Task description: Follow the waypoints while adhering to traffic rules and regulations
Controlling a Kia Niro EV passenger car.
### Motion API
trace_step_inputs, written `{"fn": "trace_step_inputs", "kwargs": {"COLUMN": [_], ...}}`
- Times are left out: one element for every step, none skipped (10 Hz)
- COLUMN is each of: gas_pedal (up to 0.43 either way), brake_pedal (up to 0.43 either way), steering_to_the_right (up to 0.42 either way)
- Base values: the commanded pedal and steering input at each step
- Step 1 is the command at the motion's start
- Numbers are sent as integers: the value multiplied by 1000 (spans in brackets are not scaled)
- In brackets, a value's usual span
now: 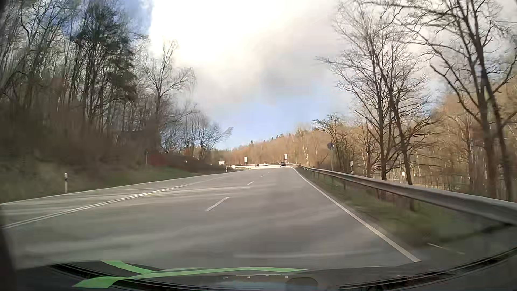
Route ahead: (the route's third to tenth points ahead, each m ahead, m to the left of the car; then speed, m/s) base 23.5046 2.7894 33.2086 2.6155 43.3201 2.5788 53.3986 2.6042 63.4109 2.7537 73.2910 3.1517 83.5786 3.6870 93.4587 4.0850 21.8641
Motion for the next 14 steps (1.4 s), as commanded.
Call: {"fn": "trace_step_inputs", "kwargs": {"gas_pedal": [197,189,189,189,189,189,189,189,189,189,189,189,189,189], "brake_pedal": [0,0,0,0,0,0,0,0,0,0,0,0,0,0], "steering_to_the_right": [2,2,2,2,2,2,2,2,2,2,2,2,2,2]}}
